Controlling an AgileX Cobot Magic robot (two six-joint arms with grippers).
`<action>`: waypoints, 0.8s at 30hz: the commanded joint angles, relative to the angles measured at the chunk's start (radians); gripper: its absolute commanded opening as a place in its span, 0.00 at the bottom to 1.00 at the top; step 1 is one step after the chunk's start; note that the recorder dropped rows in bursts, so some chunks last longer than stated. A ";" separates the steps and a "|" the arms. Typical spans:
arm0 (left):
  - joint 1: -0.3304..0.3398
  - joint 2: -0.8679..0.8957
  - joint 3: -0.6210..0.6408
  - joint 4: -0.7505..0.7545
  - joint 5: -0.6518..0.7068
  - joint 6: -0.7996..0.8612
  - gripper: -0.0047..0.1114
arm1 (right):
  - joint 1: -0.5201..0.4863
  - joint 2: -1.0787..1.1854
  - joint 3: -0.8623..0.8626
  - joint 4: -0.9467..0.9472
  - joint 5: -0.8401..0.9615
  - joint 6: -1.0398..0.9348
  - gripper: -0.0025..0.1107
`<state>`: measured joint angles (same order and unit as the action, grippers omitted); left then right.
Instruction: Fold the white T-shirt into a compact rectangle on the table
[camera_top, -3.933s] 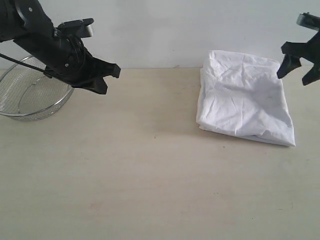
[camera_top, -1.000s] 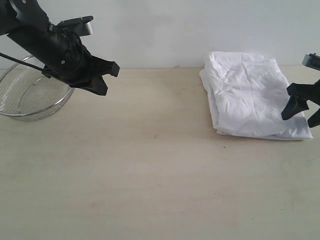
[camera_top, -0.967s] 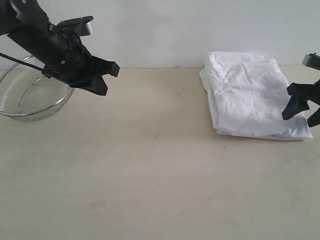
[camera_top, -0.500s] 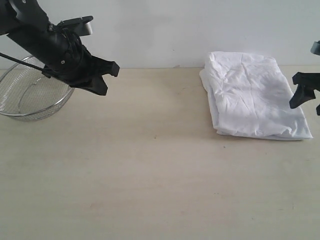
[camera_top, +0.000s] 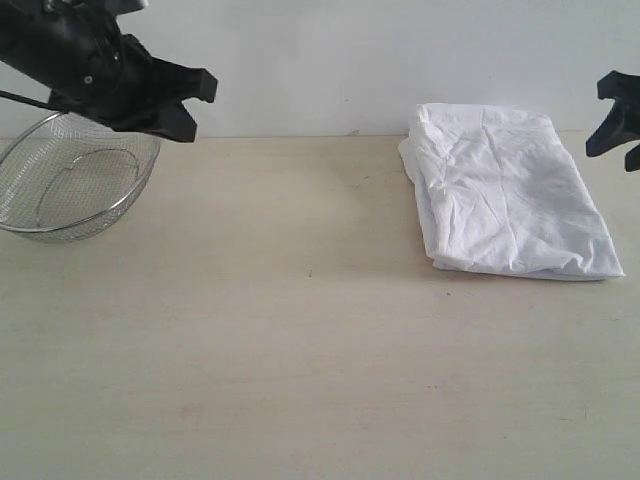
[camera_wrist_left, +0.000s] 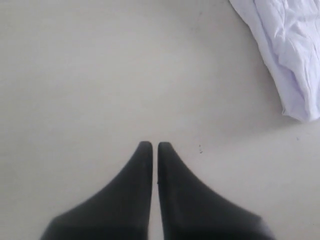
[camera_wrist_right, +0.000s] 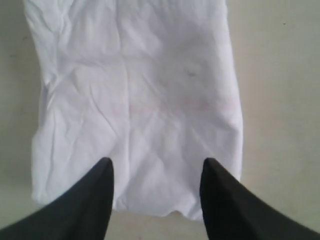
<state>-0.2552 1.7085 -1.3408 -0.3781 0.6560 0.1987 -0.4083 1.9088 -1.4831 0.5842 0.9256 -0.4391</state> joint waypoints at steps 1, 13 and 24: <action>0.065 -0.087 0.044 0.039 -0.042 -0.045 0.08 | -0.001 -0.014 0.000 0.049 0.036 -0.043 0.41; 0.396 -0.108 0.126 0.139 -0.186 -0.030 0.08 | 0.002 -0.014 0.095 0.203 0.049 -0.173 0.41; 0.488 0.019 0.126 0.351 -0.216 -0.115 0.08 | 0.091 -0.035 0.110 0.246 0.080 -0.224 0.41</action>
<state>0.2077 1.6958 -1.2166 -0.0701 0.4558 0.1519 -0.3458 1.9001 -1.3751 0.8216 0.9921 -0.6507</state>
